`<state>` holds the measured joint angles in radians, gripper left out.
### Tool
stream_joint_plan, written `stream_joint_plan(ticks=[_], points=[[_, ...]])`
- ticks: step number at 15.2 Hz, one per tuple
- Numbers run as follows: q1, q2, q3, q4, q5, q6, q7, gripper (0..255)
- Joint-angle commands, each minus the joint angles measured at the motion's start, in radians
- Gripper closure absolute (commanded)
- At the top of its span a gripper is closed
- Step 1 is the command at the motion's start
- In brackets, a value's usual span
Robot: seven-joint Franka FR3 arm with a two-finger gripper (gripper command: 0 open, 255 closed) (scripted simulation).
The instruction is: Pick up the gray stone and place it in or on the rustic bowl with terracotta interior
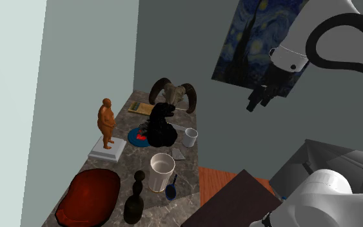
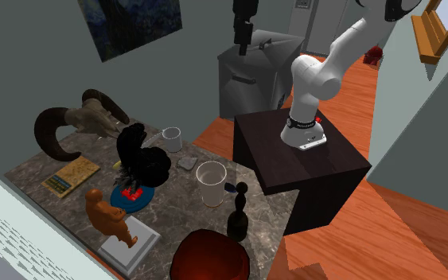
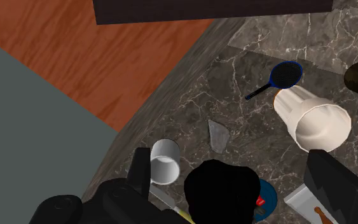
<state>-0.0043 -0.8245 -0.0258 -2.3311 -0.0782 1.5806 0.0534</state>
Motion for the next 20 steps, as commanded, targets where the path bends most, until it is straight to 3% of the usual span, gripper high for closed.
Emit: stream_joint_plan(ticks=[1, 11, 20], points=[[0.000, 0.000, 0.000, 0.000, 0.000, 0.000, 0.000, 0], [0.025, 0.171, -0.049, -0.191, 0.011, 0.362, -0.052, 0], [0.061, 0.457, -0.091, -0.243, 0.049, 0.697, -0.121, 0]])
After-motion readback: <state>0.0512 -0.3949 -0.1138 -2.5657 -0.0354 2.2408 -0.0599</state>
